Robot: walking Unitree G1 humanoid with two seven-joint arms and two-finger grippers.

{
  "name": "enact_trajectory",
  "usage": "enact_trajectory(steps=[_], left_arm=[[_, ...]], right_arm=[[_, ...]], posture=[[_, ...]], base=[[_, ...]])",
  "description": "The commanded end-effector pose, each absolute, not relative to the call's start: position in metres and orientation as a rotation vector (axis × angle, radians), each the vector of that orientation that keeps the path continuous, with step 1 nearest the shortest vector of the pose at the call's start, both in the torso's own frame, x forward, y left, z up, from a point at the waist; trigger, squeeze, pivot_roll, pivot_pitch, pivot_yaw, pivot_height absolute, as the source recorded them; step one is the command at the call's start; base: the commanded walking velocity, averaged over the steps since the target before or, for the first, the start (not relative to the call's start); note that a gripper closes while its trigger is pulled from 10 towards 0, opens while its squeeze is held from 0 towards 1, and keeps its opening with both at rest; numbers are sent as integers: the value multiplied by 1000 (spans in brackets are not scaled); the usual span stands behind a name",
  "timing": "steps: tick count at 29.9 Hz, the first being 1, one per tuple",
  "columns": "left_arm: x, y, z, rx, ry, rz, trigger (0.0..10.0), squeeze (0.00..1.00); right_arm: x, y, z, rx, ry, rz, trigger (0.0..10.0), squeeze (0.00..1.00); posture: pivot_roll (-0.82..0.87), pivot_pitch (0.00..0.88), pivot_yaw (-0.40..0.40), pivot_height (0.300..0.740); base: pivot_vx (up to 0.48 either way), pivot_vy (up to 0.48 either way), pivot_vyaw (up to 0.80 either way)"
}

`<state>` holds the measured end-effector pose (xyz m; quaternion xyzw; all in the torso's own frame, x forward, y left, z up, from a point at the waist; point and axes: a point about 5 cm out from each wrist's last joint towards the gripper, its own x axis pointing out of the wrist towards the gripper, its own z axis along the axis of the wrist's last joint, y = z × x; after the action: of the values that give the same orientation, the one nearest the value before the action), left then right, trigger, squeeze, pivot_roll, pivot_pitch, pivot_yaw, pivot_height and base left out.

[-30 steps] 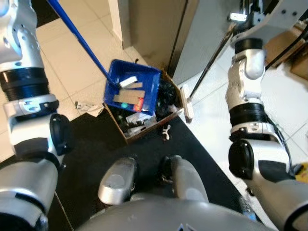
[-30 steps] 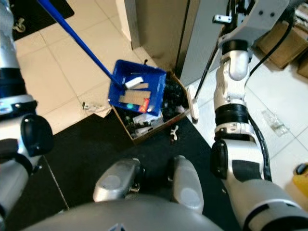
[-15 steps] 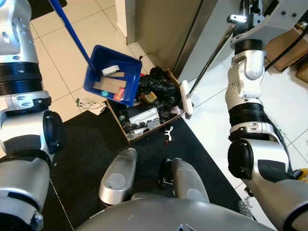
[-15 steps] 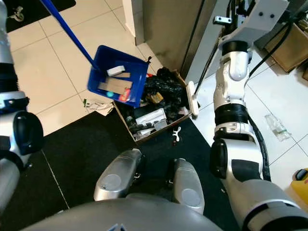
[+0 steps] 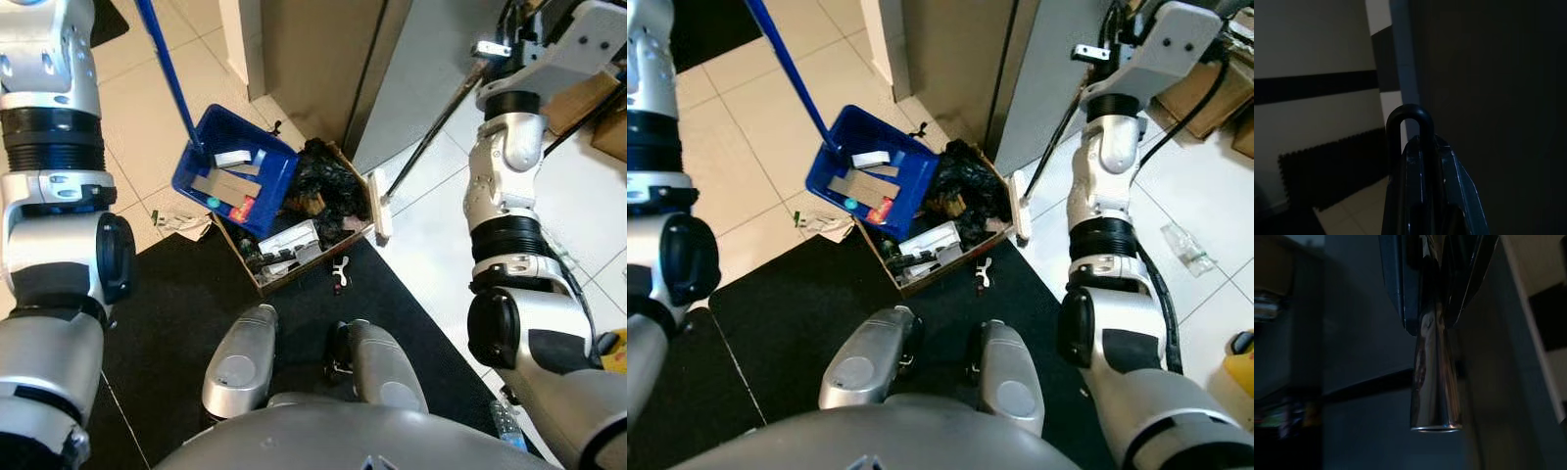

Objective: Sweep floor

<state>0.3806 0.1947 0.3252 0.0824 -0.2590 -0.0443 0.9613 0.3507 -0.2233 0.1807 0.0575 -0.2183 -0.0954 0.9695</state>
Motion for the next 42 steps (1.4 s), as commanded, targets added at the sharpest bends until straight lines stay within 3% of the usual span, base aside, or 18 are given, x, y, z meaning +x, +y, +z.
enact_trajectory(steps=[1, 7, 15, 23, 28, 34, 42], left_arm=[[382, 187, 332, 209, -568, -117, 10000, 0], [394, 169, 321, 272, -544, -189, 10000, 0], [401, 144, 316, 393, -551, -277, 10000, 0], [404, 133, 320, 443, -587, -300, 10000, 0], [401, 99, 332, 563, -662, -419, 10000, 0], [400, 84, 338, 594, -683, -470, 10000, 0], [385, 35, 345, 653, -779, -659, 10000, 0]], right_arm=[[345, -239, 210, 61, -581, -235, 10000, 0], [333, -271, 227, -29, -641, -345, 10000, 0], [332, -275, 207, -112, -546, -366, 10000, 0], [331, -266, 178, -154, -433, -323, 10000, 0], [327, -259, 137, -176, -270, -283, 10000, 0], [326, -253, 130, -166, -252, -267, 10000, 0], [327, -234, 122, -144, -245, -229, 10000, 0]], posture=[[196, 0, 28, 740], [176, 0, 28, 740], [158, 0, 30, 740], [143, 0, 38, 740], [137, 0, 50, 740], [134, 0, 60, 740], [129, 0, 77, 740]], base=[[0, 0, 0], [0, 0, 0], [0, 0, 0], [0, 0, 0], [0, 0, 0], [0, 0, 0], [0, 0, 0]])
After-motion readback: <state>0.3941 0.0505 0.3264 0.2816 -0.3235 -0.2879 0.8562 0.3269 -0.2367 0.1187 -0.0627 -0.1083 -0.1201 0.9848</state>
